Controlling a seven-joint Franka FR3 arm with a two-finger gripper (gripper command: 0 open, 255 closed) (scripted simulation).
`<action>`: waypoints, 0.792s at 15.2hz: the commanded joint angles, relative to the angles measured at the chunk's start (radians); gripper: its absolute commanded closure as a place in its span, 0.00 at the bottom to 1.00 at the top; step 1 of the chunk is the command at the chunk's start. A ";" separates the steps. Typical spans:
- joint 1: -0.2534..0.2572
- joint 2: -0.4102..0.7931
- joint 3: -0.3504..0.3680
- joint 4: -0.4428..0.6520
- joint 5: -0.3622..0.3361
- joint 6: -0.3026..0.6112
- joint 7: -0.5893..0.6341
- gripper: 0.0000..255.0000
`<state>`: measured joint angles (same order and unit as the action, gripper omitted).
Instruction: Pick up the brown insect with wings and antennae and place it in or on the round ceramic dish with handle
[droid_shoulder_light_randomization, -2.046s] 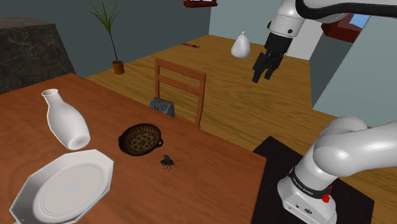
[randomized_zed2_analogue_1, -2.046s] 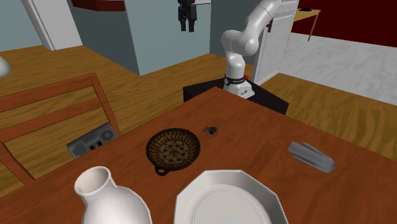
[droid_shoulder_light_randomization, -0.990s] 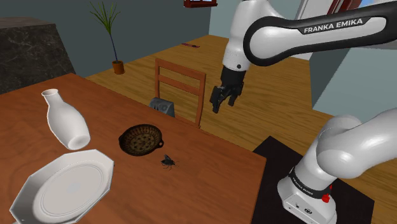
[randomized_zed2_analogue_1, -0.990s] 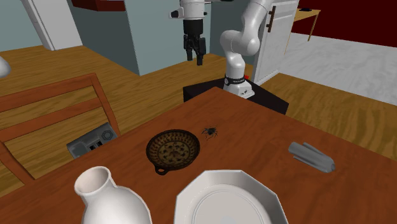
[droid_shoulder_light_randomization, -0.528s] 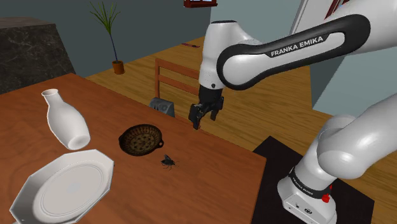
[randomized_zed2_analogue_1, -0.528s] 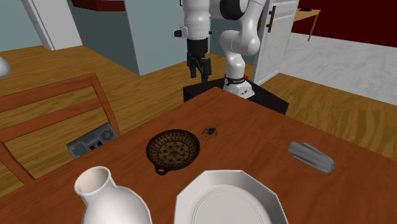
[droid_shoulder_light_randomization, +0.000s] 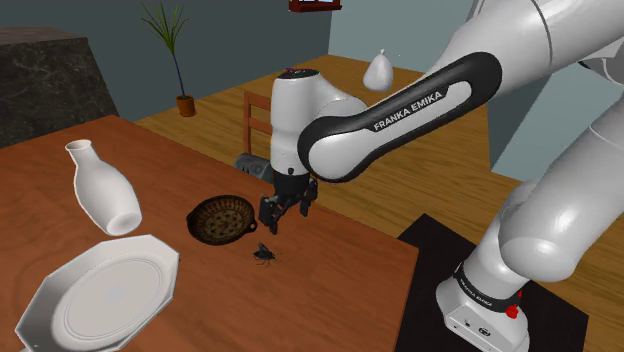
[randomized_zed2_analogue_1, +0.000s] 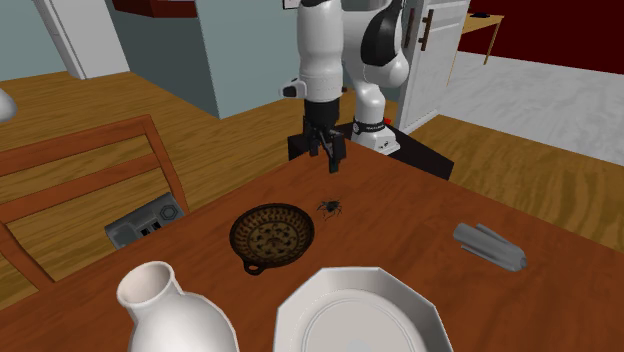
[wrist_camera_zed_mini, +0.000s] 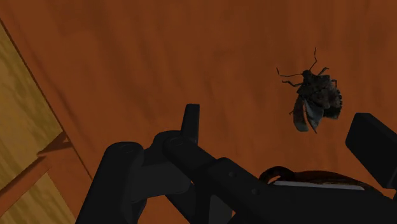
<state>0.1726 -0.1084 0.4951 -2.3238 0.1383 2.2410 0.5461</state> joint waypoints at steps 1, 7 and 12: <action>0.007 0.091 0.027 0.046 -0.052 0.032 0.064 0.00; 0.054 0.279 0.042 0.142 -0.180 0.089 0.197 0.00; 0.066 0.329 0.031 0.125 -0.217 0.149 0.223 0.00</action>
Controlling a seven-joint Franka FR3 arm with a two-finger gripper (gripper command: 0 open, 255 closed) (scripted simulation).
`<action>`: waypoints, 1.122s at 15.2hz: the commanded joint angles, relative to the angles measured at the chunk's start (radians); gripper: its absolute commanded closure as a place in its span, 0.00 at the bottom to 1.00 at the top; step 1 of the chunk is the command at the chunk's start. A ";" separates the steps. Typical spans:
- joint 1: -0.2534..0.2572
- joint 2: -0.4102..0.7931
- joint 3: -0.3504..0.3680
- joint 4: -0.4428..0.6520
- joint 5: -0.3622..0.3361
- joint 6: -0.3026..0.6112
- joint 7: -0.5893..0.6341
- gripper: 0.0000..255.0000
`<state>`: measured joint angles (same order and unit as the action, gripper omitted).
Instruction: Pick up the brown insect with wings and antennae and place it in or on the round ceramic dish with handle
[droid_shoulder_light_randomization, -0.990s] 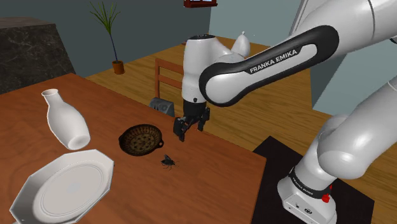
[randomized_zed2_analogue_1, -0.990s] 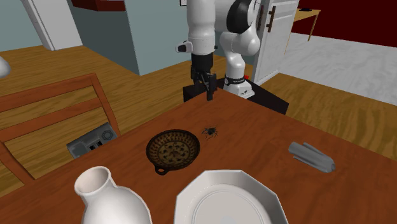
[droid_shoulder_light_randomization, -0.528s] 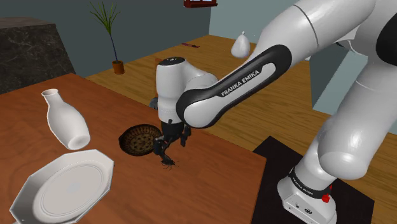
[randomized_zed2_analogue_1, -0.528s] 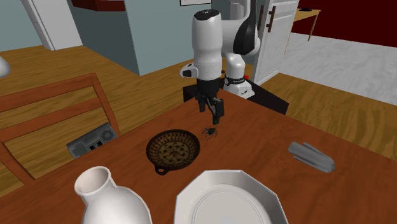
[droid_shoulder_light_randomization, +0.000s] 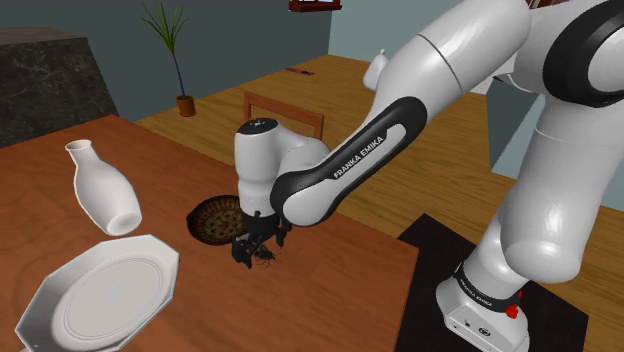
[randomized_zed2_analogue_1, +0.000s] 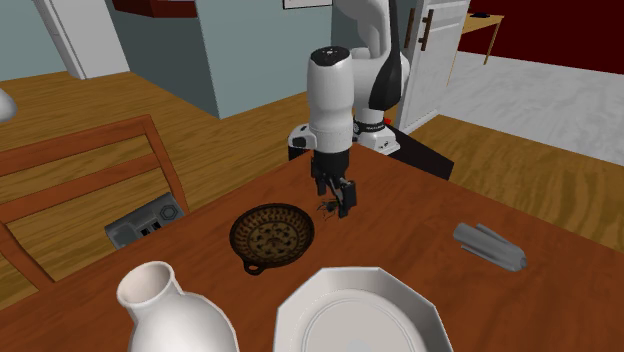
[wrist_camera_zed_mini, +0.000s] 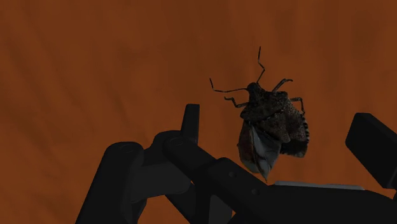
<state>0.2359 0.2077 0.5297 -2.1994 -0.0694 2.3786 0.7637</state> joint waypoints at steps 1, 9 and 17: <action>0.004 0.019 -0.005 -0.001 -0.014 0.018 0.009 0.00; 0.004 0.019 -0.005 -0.001 -0.014 0.018 0.008 0.00; 0.005 0.019 -0.005 0.000 -0.014 0.018 0.009 1.00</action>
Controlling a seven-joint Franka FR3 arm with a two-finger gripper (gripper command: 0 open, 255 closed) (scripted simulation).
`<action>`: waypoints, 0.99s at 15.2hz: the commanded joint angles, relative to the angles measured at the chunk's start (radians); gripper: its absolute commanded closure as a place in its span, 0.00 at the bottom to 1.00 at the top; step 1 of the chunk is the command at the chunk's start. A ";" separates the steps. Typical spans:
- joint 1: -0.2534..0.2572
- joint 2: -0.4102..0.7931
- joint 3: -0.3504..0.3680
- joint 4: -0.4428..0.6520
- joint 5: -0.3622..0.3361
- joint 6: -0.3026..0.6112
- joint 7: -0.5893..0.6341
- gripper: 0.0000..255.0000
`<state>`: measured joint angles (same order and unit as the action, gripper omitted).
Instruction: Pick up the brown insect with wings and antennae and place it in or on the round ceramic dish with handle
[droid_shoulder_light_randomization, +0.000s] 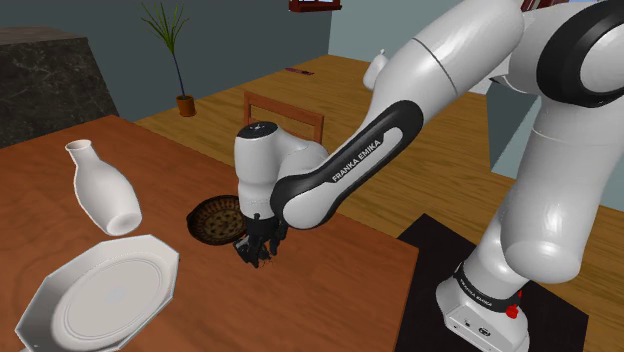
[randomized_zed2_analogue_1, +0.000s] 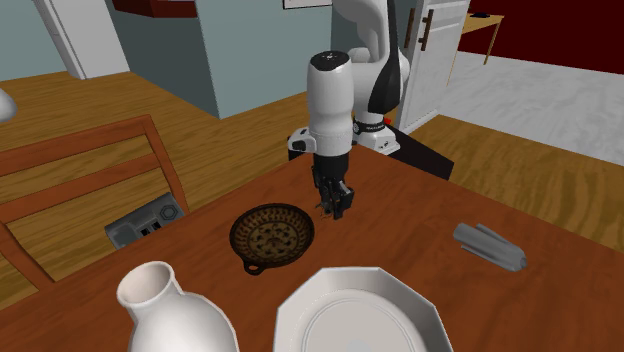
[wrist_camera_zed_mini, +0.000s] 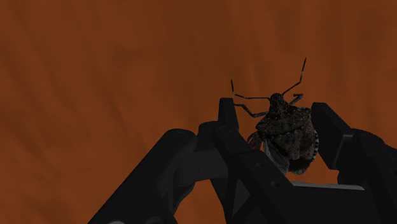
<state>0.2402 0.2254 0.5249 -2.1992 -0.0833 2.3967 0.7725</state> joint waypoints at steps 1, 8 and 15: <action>0.000 0.001 0.000 -0.001 0.000 -0.001 0.000 1.00; -0.013 -0.059 0.014 0.019 0.044 -0.072 -0.028 1.00; -0.023 -0.122 0.023 0.053 0.086 -0.160 -0.054 1.00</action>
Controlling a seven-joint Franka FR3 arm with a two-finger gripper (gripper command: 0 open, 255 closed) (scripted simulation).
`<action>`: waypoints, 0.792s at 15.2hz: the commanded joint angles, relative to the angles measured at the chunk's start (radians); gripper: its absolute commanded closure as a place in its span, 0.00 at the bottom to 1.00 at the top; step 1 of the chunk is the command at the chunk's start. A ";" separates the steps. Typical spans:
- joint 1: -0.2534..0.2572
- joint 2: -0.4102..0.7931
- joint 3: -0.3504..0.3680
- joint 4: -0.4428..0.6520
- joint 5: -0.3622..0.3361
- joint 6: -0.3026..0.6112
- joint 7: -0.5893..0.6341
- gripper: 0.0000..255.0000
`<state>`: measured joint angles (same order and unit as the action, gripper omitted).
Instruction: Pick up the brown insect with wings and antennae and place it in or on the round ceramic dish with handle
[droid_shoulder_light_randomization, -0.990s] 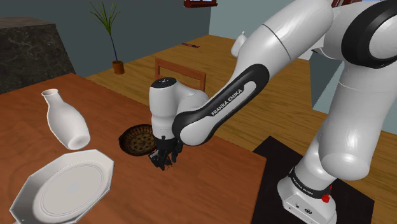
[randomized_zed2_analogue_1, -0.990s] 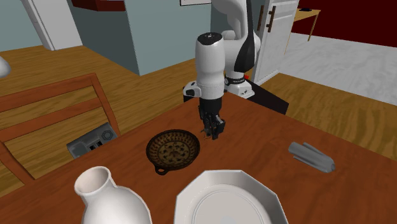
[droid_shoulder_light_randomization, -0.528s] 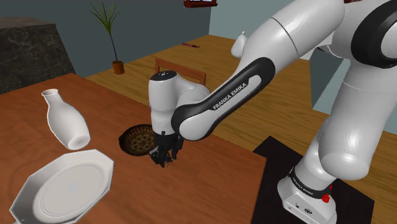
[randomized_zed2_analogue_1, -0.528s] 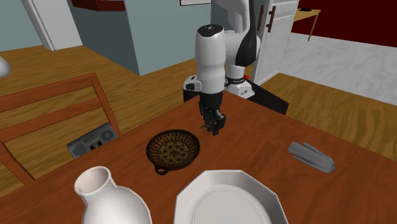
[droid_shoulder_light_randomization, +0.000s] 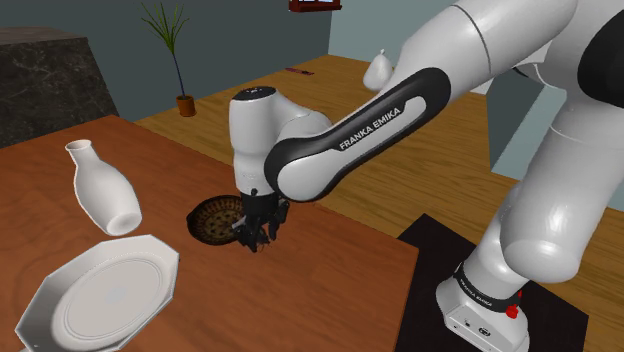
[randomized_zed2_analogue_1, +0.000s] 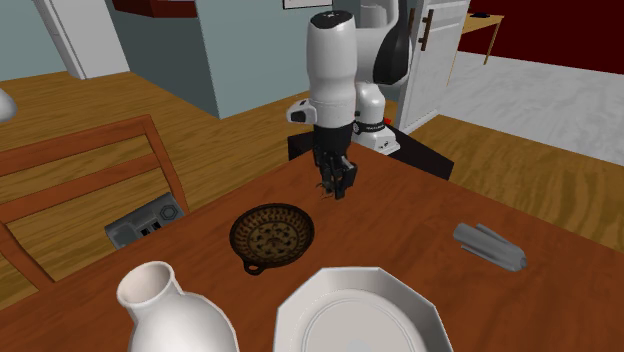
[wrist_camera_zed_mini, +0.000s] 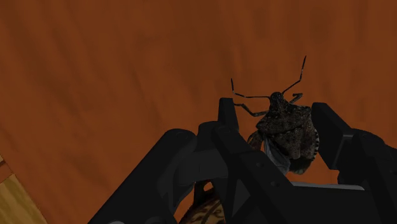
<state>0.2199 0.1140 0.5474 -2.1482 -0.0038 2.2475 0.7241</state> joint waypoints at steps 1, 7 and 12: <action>-0.003 -0.019 0.001 0.007 0.012 -0.024 -0.009 1.00; -0.008 -0.063 0.003 0.046 0.039 -0.101 -0.025 1.00; -0.013 -0.002 -0.006 0.150 0.002 -0.153 -0.020 1.00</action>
<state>0.2087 0.0873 0.5447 -2.0261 0.0137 2.1020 0.7017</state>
